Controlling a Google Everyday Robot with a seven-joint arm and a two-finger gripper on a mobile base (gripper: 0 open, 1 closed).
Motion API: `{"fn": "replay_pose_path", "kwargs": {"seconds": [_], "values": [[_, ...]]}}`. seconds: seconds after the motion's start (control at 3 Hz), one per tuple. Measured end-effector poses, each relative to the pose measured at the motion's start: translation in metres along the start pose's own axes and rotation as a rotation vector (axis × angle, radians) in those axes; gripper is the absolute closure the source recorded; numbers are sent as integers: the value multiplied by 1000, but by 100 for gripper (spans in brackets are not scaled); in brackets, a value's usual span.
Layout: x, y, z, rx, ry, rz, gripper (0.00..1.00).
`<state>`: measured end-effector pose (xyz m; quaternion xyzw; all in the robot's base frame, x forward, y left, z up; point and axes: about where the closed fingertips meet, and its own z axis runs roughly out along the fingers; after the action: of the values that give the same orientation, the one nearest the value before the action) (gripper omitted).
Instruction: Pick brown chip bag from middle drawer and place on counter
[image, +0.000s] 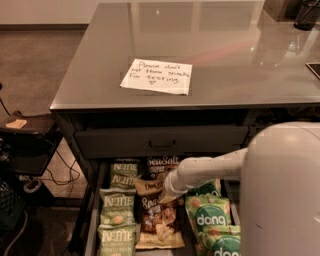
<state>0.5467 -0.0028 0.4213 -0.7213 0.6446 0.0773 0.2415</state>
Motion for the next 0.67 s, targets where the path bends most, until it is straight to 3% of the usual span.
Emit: {"fn": "replay_pose_path", "kwargs": {"seconds": [0.67], "values": [[-34, 27, -67, -19, -141, 47, 89]]}}
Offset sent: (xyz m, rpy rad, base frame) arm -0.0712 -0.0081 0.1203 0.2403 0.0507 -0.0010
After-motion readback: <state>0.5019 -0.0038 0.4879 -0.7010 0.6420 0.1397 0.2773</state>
